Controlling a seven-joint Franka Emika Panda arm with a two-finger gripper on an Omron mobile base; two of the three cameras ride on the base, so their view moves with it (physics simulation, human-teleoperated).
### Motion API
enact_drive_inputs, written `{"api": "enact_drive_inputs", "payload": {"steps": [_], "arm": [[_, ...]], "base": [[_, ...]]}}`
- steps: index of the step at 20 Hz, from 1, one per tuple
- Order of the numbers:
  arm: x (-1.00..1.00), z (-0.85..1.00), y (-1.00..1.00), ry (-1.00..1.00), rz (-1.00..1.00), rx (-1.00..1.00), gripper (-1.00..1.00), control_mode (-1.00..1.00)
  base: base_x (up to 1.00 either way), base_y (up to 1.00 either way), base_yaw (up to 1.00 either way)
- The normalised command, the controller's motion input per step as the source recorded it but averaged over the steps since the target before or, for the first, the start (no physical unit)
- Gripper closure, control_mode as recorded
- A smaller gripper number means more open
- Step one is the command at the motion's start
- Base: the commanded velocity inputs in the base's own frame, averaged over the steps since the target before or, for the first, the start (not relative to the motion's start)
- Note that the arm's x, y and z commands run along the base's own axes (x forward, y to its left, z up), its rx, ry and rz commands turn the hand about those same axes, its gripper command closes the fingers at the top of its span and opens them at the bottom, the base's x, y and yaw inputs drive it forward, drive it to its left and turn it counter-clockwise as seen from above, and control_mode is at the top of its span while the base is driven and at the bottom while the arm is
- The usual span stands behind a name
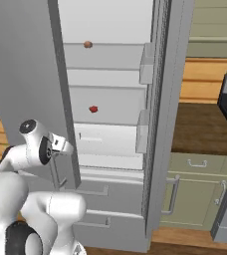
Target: Take the strawberry from the fridge and place it on top of the pancake, located on the dining counter.
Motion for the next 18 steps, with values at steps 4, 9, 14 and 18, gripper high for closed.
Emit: {"api": "enact_drive_inputs", "payload": {"steps": [4, 9, 14, 18], "arm": [[-0.98, -0.01, 0.04, 0.00, 0.00, 0.05, 1.00, -1.00], [-0.46, 0.09, 0.18, 0.00, -0.05, 0.00, -1.00, -1.00], [-0.39, 0.45, -0.29, 0.00, -0.11, 0.08, -1.00, -1.00], [-0.62, 0.51, -0.72, 0.00, -0.05, 0.25, -1.00, -1.00]], "base": [[0.00, 0.00, 0.00], [0.00, 0.00, 0.00], [0.00, 0.00, 0.00], [0.00, 0.00, 0.00]]}}
